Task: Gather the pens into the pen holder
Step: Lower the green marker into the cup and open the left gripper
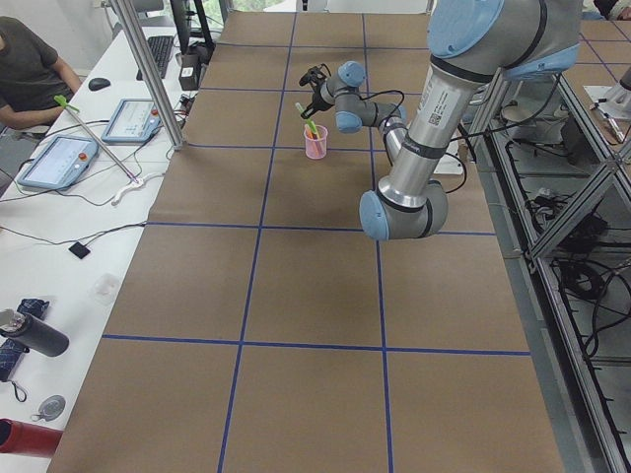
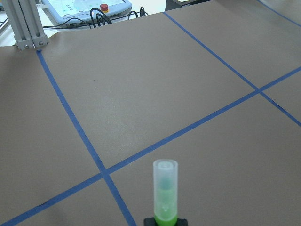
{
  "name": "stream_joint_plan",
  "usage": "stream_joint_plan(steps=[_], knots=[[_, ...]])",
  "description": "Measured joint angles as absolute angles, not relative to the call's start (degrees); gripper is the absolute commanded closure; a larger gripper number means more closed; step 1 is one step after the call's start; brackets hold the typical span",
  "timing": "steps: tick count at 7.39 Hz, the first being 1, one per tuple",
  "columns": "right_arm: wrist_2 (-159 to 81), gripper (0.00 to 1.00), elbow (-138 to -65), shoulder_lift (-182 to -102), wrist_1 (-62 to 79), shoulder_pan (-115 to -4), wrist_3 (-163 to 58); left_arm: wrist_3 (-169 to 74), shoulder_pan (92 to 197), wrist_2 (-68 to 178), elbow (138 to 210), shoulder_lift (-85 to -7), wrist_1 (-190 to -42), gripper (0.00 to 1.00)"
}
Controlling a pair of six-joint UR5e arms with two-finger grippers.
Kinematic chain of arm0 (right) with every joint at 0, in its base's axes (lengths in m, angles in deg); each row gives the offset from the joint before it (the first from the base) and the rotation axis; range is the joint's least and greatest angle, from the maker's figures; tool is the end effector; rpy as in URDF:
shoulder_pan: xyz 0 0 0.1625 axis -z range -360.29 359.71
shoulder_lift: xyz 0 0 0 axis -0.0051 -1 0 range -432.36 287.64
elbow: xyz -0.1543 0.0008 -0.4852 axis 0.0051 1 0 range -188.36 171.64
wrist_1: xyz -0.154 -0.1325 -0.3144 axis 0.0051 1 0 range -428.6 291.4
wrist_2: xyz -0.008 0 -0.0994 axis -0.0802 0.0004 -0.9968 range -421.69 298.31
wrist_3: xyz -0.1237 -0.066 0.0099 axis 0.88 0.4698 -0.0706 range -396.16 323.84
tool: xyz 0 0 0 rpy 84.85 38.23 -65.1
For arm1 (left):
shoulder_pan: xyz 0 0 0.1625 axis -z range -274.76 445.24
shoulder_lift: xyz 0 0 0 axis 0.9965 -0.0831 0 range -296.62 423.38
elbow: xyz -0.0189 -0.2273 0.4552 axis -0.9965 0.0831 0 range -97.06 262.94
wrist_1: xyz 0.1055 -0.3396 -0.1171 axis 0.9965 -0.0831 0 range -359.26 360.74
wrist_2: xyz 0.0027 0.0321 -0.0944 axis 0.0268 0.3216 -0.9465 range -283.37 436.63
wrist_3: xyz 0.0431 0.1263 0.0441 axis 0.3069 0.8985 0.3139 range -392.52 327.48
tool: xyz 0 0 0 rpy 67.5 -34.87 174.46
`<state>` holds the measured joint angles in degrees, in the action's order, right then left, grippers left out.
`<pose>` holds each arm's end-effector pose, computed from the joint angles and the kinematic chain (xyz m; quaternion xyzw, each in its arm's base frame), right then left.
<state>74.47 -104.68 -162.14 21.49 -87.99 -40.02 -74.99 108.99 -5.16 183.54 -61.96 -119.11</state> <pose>0.0134 -0.4604 0.7173 0.0307 -0.3936 -0.0095 0.9187 0.5763 -0.4213 0.2638 0.4028 0.4649 0.1191 0.7793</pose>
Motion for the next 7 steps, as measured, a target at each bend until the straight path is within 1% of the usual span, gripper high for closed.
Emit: stream_joint_plan(steps=[2,3,5,6,7], knots=[[74.51,0.0,-104.59,-162.15,21.49,-87.93,-40.04,-74.91,109.27,-5.38,184.06,-61.62,-119.17,0.0],[74.48,0.0,-104.5,-162.15,21.49,-87.93,-40.08,-75.95,109.87,-5.85,186.33,-59.7,-118.89,0.0],[74.38,0.0,-104.25,-162.34,21.09,-87.92,-40.07,-79.89,114.5,-13.55,192.26,-49.42,-118.59,0.0],[74.38,0.0,-104.18,-162.65,20.89,-87.92,-40.09,-80.73,118.6,-20.42,194.21,-43.69,-118.24,0.0],[74.35,0.0,-104.08,-162.78,20.78,-87.92,-40.1,-80.8,124.87,-29.43,195.31,-38.42,-117.08,0.0]])
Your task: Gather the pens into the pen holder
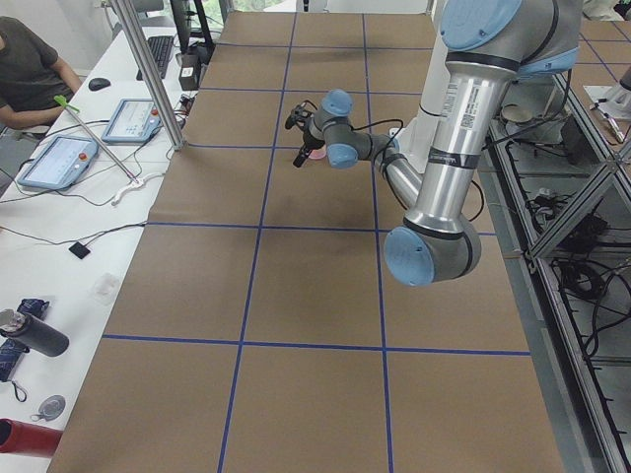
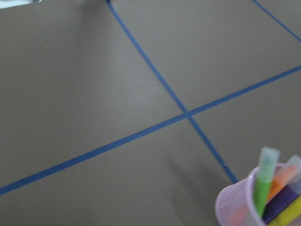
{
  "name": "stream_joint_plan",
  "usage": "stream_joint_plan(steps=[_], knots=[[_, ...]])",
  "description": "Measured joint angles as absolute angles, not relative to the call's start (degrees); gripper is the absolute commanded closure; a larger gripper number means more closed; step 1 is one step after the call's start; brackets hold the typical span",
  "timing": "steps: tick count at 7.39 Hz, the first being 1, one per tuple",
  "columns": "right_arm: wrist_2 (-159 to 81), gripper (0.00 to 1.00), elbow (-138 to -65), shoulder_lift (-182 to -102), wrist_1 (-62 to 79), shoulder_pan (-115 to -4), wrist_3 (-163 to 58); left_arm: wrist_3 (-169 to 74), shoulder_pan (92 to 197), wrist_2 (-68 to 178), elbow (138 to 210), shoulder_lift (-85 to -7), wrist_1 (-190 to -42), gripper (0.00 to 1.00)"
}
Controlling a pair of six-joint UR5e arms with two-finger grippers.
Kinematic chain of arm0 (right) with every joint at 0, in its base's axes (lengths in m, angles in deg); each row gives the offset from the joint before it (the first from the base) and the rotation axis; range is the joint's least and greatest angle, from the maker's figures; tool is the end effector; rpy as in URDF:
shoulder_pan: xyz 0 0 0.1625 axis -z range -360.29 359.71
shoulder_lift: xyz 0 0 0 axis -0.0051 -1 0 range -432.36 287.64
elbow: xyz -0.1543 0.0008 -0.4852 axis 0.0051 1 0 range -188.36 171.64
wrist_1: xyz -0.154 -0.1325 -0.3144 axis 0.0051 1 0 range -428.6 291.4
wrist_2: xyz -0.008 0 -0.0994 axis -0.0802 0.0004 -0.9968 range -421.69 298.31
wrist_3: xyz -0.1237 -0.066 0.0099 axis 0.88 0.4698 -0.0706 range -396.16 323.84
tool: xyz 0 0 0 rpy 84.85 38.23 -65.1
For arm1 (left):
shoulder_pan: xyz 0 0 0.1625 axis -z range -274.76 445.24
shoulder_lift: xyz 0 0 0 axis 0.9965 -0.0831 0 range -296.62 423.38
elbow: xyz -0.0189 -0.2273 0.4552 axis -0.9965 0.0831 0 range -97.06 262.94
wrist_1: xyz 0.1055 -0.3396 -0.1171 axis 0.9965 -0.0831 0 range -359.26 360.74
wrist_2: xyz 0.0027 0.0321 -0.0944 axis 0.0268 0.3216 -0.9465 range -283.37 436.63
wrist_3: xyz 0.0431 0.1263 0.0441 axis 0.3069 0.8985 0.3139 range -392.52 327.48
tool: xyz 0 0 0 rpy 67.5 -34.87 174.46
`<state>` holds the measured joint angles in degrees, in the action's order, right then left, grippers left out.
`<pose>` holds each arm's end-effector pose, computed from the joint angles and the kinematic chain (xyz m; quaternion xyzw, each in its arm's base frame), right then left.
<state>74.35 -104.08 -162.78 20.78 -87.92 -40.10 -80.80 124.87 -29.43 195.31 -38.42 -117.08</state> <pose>0.0133 -0.4548 0.7260 0.0260 -0.3925 -0.0076 0.9193 0.3708 -0.4298 0.4397 0.2415 0.4648 0.0874 0.8474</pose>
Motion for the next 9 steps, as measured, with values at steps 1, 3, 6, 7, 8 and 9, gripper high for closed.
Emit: stream_joint_plan(steps=[1,3,6,7,8,9], knots=[[74.33,0.0,-103.95,-162.79,20.73,-87.92,-40.11,-79.53,131.94,-38.26,195.62,-34.23,-115.72,0.0],[74.23,0.0,-103.81,-162.81,20.76,-87.92,-40.06,-68.67,143.94,-48.29,195.09,-26.01,-113.15,0.0],[74.35,0.0,-103.95,-162.83,20.79,-87.92,-40.04,-48.16,157.06,-50.71,193.41,-22.21,-95.66,0.0],[74.41,0.0,-103.91,-162.92,20.81,-87.92,-40.08,-45.99,160.44,-52.64,191.71,-22.23,-91.82,0.0],[74.44,0.0,-103.99,-163.4,20.81,-87.92,-40.08,-45.55,163.69,-56.49,189.01,-22.25,-90.12,0.0],[74.45,0.0,-104.23,-164.21,20.75,-87.92,-40.05,-45.37,166.11,-59.43,186.98,-22.2,-89.75,0.0]])
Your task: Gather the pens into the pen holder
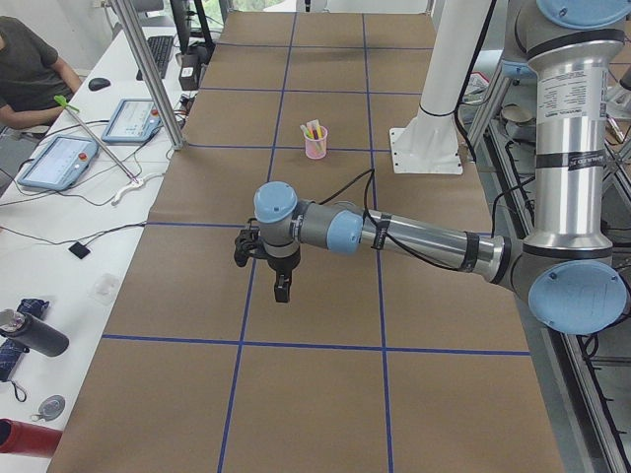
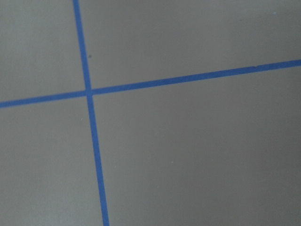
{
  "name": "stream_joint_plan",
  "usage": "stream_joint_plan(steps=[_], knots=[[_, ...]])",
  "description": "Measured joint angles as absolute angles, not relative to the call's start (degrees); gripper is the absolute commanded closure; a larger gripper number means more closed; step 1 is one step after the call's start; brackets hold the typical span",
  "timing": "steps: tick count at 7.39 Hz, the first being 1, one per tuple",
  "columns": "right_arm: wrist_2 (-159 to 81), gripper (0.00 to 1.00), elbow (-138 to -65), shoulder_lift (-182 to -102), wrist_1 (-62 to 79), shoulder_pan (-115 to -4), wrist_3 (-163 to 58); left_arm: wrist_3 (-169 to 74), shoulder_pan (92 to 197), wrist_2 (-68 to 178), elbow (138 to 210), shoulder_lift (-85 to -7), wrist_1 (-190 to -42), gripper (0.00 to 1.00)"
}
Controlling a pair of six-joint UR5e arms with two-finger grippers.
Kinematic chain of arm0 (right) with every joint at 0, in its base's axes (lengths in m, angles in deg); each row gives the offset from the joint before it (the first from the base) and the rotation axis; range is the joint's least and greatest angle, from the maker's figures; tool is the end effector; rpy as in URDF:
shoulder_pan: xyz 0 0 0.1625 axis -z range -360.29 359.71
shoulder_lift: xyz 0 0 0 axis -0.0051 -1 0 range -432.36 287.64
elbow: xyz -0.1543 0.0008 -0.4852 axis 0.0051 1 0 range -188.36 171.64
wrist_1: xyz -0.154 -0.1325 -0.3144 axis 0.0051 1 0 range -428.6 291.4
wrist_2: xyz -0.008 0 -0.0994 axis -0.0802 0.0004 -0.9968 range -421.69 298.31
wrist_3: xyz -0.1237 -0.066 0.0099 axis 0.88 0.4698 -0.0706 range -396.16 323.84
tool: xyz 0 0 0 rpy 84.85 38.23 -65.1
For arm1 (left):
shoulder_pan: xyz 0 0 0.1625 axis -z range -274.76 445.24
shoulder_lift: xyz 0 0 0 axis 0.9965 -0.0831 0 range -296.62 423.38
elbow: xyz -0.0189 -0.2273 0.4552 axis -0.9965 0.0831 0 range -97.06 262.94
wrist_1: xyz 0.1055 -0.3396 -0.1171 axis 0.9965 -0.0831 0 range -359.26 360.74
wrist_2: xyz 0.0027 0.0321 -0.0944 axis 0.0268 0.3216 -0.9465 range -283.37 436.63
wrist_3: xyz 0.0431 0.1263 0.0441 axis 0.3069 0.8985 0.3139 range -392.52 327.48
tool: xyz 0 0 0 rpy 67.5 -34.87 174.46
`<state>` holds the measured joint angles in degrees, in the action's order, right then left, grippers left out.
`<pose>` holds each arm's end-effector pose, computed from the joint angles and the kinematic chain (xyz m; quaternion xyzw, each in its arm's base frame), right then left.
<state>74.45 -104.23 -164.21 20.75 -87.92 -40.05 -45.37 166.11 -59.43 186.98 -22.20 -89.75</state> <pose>0.0137 -0.4408 0.7358 0.0161 -0.3930 -0.0037 0.9194 0.0350 -0.4208 0.6902 0.0052 0.3980 0.0046 0.9173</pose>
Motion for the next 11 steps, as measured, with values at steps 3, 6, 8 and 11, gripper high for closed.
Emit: stream_joint_plan(steps=[3,6,8,11], knots=[[74.88,0.0,-104.59,-165.67,20.7,-87.92,-40.04,-44.93,168.01,-62.41,185.78,-21.58,-89.6,0.0],[75.08,0.0,-104.56,-165.72,20.7,-87.86,-40.18,-44.75,168.19,-62.78,185.75,-19.24,-91.2,0.0],[75.07,0.0,-104.52,-165.7,20.64,-87.84,-40.26,-45.0,168.21,-62.67,185.74,-18.59,-92.15,0.0],[75.05,0.0,-104.49,-165.7,20.61,-87.83,-40.45,-45.26,168.13,-62.43,185.5,-18.98,-92.26,0.0]])
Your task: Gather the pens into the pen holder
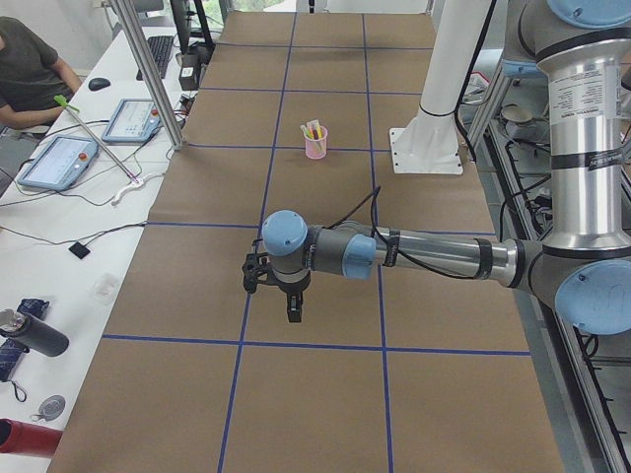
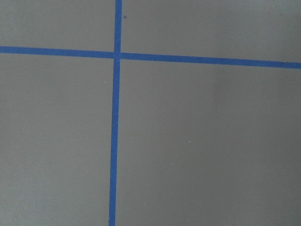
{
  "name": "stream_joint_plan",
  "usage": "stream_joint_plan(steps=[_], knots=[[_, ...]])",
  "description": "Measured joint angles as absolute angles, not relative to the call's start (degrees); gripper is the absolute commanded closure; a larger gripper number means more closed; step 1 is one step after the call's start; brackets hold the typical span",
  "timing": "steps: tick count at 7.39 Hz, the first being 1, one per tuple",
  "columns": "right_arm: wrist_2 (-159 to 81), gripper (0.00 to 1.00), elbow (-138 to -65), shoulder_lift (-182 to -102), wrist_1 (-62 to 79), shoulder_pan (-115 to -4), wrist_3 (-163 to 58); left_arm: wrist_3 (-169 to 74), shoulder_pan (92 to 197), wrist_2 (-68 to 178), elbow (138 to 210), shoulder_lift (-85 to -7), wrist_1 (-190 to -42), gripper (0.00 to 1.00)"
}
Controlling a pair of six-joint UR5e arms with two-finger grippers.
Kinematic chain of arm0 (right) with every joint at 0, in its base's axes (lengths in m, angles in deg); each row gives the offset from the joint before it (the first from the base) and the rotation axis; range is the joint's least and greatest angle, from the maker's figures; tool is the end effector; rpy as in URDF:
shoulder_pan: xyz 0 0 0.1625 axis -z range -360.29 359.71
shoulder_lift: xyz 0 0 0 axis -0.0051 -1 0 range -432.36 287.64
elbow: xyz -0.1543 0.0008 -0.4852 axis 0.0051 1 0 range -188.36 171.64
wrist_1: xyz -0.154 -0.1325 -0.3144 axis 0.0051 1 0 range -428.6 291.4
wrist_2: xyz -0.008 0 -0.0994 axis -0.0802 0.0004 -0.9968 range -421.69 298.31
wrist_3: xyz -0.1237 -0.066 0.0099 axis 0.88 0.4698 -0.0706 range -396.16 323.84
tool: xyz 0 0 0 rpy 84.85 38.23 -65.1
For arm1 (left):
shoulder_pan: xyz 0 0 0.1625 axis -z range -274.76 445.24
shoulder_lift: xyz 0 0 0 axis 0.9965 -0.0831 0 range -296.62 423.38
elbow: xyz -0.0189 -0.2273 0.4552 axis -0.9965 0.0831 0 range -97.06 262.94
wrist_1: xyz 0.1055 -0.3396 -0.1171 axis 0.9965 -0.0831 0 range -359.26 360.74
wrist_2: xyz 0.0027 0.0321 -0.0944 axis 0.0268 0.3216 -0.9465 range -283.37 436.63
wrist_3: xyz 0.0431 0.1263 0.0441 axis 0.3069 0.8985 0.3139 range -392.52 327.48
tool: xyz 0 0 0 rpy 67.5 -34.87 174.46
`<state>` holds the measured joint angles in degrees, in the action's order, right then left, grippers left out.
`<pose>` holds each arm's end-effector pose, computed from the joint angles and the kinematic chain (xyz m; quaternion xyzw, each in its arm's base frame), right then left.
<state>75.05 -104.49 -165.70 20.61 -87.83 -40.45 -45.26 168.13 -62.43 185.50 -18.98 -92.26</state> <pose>0.0126 -0.4262 0.7436 0.0053 -0.3975 0.0023 0.9176 0.0215 -0.3928 0.7146 -0.0096 0.4188 -0.0160 0.9079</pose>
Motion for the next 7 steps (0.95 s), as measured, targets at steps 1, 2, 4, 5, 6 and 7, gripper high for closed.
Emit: stream_joint_plan(steps=[1,2,4,5,6,7], knots=[[75.01,0.0,-104.43,-165.7,20.61,-87.83,-40.46,-45.31,168.12,-62.43,185.64,-19.05,-92.27,0.0],[74.99,0.0,-104.41,-165.7,20.61,-87.83,-40.46,-45.33,168.12,-62.46,185.8,-19.19,-92.29,0.0],[74.98,0.0,-104.37,-165.7,20.61,-87.83,-40.46,-45.33,168.12,-62.69,185.91,-19.51,-92.32,0.0],[74.98,0.0,-104.35,-165.68,20.61,-87.83,-40.46,-45.29,168.11,-62.78,185.94,-19.55,-92.33,0.0],[74.98,0.0,-104.34,-165.62,20.61,-87.83,-40.47,-45.23,168.12,-62.77,185.93,-19.56,-92.32,0.0],[74.98,0.0,-104.35,-165.57,20.61,-87.83,-40.46,-45.13,168.12,-62.72,185.92,-19.53,-92.31,0.0]])
